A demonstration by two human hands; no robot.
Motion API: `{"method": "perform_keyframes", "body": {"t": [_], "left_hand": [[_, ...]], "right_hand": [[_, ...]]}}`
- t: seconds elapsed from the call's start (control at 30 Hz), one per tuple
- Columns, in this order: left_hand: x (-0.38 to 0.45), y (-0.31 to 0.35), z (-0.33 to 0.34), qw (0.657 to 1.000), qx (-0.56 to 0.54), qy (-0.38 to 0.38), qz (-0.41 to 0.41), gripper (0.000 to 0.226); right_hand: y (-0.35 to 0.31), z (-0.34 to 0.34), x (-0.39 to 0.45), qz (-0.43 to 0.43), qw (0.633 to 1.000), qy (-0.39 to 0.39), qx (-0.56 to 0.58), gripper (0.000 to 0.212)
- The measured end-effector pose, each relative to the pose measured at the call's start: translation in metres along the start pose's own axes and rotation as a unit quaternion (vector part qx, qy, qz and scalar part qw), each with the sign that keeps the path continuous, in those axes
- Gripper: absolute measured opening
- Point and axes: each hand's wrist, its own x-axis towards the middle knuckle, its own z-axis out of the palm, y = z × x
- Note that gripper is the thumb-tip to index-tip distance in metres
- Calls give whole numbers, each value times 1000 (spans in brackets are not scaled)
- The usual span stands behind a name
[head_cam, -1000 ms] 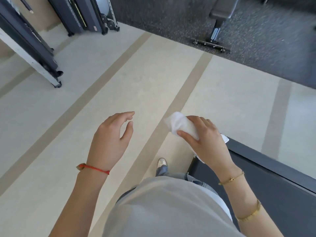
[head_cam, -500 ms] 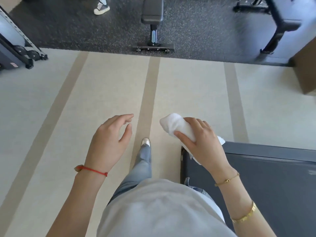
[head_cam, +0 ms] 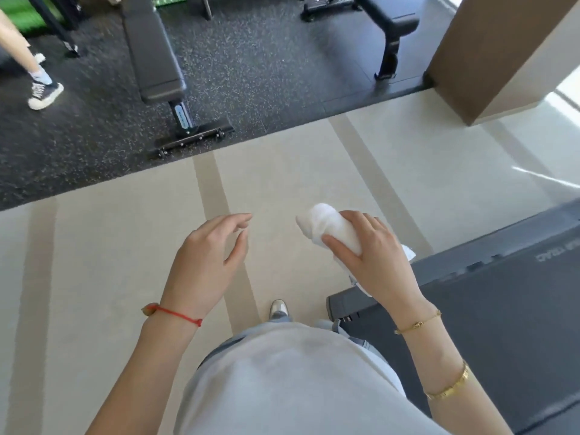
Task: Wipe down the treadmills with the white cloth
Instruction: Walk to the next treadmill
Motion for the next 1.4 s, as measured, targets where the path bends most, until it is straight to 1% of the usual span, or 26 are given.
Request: {"method": "perform_keyframes", "body": {"t": [0.23,0.4,0.53,0.73,0.87,1.03,1.2,1.4], "left_hand": [[134,0,19,993,-15,-75,94,24],[220,15,54,981,-27,-119,153,25],[290,40,90,969,-26,-148,198,25],[394,109,148,951,-38,-169,255,25],[453,161,185,941,-58,-183,280,27],[511,219,232,918,-86,-201,330,27],[557,272,284,885,-98,-243,386,27],[606,343,352,843,-115,-303,430,28]], "right_hand": [[18,-15,61,110,992,58,-13,42],[42,-24,107,163,981,100,-14,42],[71,-39,149,201,971,129,-12,42],[135,-93,216,242,955,170,-18,40],[178,-137,251,267,942,203,-24,44],[225,-178,279,299,921,247,-39,50],[265,-205,296,336,898,282,-37,50],[318,-238,323,382,866,319,-39,46]]}}
